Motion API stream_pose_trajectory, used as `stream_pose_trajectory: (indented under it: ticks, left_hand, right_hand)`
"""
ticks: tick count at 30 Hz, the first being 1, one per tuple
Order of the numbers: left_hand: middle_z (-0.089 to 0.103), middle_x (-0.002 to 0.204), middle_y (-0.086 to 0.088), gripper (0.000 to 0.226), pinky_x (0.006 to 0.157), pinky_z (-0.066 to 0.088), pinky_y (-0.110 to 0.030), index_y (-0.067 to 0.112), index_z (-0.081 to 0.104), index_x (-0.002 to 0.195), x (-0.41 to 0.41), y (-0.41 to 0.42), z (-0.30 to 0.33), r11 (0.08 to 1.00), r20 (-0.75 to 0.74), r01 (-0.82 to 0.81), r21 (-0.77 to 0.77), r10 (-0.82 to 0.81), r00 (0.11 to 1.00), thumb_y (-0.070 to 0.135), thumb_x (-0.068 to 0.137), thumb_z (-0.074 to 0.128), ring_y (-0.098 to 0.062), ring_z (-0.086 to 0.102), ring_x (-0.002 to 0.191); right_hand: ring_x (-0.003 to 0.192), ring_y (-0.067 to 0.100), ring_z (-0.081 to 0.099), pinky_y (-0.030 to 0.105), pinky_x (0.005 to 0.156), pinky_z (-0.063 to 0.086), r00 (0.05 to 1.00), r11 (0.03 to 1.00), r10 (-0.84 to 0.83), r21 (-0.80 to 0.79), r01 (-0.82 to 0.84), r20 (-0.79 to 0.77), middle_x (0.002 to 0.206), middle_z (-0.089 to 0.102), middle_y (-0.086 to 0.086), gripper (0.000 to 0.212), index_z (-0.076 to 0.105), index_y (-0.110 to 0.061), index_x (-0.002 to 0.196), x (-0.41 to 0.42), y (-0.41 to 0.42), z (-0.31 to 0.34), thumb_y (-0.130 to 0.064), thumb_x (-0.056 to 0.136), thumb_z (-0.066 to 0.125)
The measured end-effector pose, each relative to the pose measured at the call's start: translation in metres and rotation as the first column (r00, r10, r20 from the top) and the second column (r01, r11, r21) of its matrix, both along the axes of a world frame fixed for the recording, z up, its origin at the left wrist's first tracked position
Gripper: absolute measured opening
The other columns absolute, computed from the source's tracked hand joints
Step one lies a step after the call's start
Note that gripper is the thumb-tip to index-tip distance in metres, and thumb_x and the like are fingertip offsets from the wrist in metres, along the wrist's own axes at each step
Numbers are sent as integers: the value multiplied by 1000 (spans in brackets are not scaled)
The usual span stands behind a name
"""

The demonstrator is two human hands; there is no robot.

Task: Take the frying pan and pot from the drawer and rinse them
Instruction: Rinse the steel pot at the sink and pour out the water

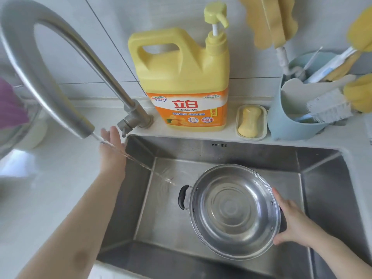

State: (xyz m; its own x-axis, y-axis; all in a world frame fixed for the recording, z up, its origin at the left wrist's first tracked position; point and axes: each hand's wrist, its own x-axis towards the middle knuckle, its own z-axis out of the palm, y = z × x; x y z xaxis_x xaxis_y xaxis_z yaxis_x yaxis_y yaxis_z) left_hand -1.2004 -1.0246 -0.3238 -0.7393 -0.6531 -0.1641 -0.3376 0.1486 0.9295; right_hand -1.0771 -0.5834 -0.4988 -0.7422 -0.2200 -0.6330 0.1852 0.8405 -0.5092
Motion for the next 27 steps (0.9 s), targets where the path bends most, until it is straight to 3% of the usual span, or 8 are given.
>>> stream_pose_trajectory:
  ticks: [3, 6, 10, 14, 17, 19, 20, 27]
  left_hand:
    - [54, 119, -5, 40, 93, 37, -22, 7, 47, 135, -24, 19, 6, 995, -38, -75, 63, 78, 996, 32, 105, 37, -22, 54, 117]
    - [55, 127, -9, 49, 106, 37, -33, 8, 51, 133, -38, 39, 9, 980, -32, -134, 150, 140, 990, 43, 102, 36, -27, 49, 128]
    - [49, 136, -12, 57, 94, 43, -37, 13, 35, 144, -34, 42, 5, 994, 65, -86, 67, 82, 995, 49, 100, 33, -33, 44, 132]
    - [26, 157, -10, 72, 119, 21, -42, 18, 15, 155, 21, 49, -48, 907, 47, 280, -314, -280, 959, 33, 96, 55, -27, 23, 146]
    - [-3, 164, -8, 101, 123, 11, -40, 12, 5, 157, 66, 67, -107, 499, 514, 800, -332, -615, 597, 32, 86, 74, -22, -3, 151]
    - [-16, 163, 2, 120, 121, 16, -49, 24, -10, 156, 86, 74, -133, 151, 780, 977, -148, -590, 210, 42, 77, 79, -22, -12, 151]
    - [-18, 163, 4, 127, 119, 21, -52, 28, -15, 155, 90, 77, -139, 66, 822, 994, -92, -558, 114, 43, 74, 81, -22, -12, 151]
    - [-2, 161, 7, 145, 117, 30, -38, 32, -19, 153, 77, 70, -159, 90, 779, 996, 8, -624, 50, 31, 59, 92, -22, 8, 149]
  right_hand:
    - [111, 11, 42, 26, 95, 43, 1000, 1000, 5, 4, -5, 0, 126, 26, -5, 156, -34, -64, 129, 0, 0, 0, -51, 38, 91]
    - [111, 12, 43, 27, 95, 43, 1000, 1000, 1, 0, -1, -1, 126, 28, -4, 155, -33, -65, 130, 0, 0, 1, -51, 38, 91]
    - [115, 13, 42, 28, 99, 41, 1000, 1000, 0, -14, 0, -11, 125, 27, -4, 154, -34, -67, 127, 0, 0, 0, -48, 40, 92]
    - [115, 13, 43, 29, 100, 41, 1000, 1000, 1, -8, -1, -8, 125, 27, -5, 154, -35, -67, 125, 0, 1, 0, -47, 42, 93]
    - [113, 14, 45, 29, 98, 43, 1000, 1000, 0, -9, 0, -7, 123, 28, -4, 154, -34, -66, 127, 0, 1, -1, -46, 42, 93]
    - [110, 14, 46, 28, 96, 44, 1000, 1000, 1, -9, -2, -12, 122, 28, -5, 154, -34, -66, 127, 0, 2, -2, -46, 43, 93]
    - [110, 14, 47, 28, 96, 44, 1000, 1000, 3, -6, -3, -15, 121, 28, -5, 154, -34, -66, 127, 0, 2, -2, -46, 43, 93]
    - [112, 11, 45, 26, 96, 42, 1000, 999, -14, -30, 13, -21, 123, 26, -8, 152, -31, -64, 131, 1, 4, -7, -44, 45, 93]
